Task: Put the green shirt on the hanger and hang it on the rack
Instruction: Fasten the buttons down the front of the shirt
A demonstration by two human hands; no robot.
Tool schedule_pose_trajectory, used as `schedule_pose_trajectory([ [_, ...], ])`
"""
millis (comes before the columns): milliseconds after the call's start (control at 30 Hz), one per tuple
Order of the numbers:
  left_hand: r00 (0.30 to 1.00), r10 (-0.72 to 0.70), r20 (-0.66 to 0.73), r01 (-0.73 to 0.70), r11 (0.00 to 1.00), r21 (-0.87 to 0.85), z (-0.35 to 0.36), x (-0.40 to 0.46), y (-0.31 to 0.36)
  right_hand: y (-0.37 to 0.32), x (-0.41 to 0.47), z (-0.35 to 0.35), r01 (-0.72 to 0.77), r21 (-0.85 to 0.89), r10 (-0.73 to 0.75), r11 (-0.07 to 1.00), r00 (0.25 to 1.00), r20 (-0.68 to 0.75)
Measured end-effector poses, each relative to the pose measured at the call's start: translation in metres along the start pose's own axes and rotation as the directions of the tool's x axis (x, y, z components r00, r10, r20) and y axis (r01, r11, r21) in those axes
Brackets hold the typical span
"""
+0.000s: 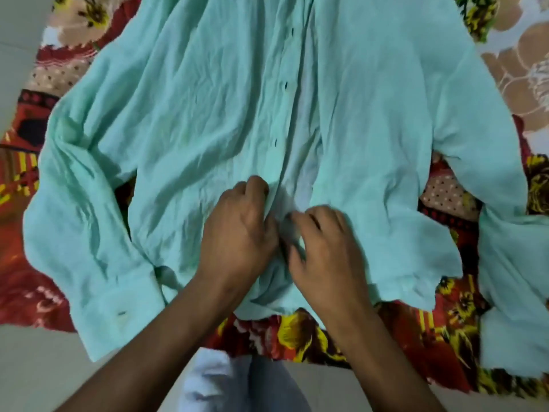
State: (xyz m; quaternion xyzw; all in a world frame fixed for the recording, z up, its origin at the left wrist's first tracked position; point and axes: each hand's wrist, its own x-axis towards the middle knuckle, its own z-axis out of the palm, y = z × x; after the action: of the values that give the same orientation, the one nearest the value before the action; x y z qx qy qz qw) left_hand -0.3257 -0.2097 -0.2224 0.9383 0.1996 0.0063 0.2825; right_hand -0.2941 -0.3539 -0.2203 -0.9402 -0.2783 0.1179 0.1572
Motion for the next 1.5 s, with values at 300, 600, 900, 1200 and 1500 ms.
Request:
schedule_pose_trajectory([
  [300,0.954,-0.291,-0.078,0.249,0.908,-0.337,-0.006,-0.025,0.004,0.013,-0.015,-0.009,-0.294,0.524,0.413,0.8,0.902,-0.124],
  [600,0.967,-0.21,-0.145,0.179,0.962,-0.204,0.003,-0.039,0.019,0.017,-0.037,-0.011,-0.273,0.818,0.404,0.507,0.913,0.055],
  [900,0.93,-0.365,-0.046,0.32,0.865,-0.387,-0.002,-0.036,-0.004,0.009,-0.04,0.0,-0.018,0.403,0.084,0.915,0.986,-0.146],
  [1200,0.845,-0.494,0.203,0.467,0.499,-0.73,-0.02,-0.048,-0.017,-0.004,-0.04,0.002,0.103,0.236,-0.052,0.966,0.975,-0.215],
  [1500,0.977,-0.211,-0.01,0.194,0.916,-0.351,0.0,-0.051,-0.009,0.004,-0.041,0.009,-0.041,0.195,0.063,0.98,0.993,-0.104],
])
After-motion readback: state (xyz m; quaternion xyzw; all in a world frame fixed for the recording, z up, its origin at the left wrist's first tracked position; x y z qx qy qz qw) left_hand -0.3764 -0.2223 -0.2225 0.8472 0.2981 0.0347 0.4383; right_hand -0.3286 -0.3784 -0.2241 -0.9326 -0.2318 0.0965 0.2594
